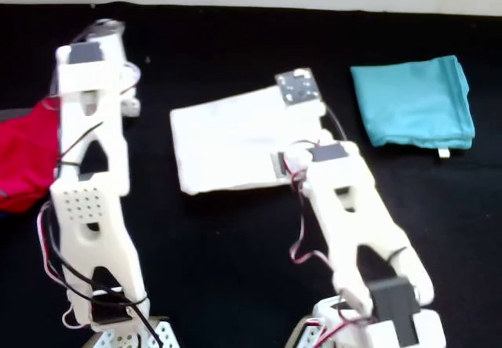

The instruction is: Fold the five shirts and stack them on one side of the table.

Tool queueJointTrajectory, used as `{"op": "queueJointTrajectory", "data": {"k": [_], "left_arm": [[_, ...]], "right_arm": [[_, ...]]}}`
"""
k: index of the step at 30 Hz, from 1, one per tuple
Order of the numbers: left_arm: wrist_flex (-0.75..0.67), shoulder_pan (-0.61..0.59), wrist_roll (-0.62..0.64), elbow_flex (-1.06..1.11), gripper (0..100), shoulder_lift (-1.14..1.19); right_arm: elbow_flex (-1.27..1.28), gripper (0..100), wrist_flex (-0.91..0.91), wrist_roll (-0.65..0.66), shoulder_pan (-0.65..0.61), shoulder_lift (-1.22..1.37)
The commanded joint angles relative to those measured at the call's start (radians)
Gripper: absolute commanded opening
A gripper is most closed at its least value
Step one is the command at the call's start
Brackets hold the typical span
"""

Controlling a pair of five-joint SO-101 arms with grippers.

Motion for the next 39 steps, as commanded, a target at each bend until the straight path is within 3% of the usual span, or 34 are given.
{"op": "queueJointTrajectory", "data": {"k": [1,10,16,22,30,35,39], "left_arm": [[-0.044,0.004,0.02,-0.021,1,0.004],[-0.087,0.154,0.075,-0.019,1,0.081],[-0.123,0.136,0.075,-0.022,1,0.148],[-0.121,0.136,0.075,-0.044,1,0.156],[-0.121,0.125,0.075,-0.048,1,0.191],[-0.118,0.125,0.075,-0.071,1,0.211],[-0.115,0.125,0.075,-0.081,1,0.213]], "right_arm": [[-0.048,0.8,-0.016,-0.008,-0.012,0.074],[-0.044,0.7,0.12,0.074,0.079,0.13],[-0.168,0.7,0.243,0.075,0.073,0.053],[-0.372,1.2,0.254,0.077,0.044,-0.015],[-0.68,21.7,0.285,0.005,0.01,0.334],[-0.934,24.6,0.512,-0.086,0.008,0.539],[-1.09,38.5,0.659,-0.164,0.007,0.65]]}}
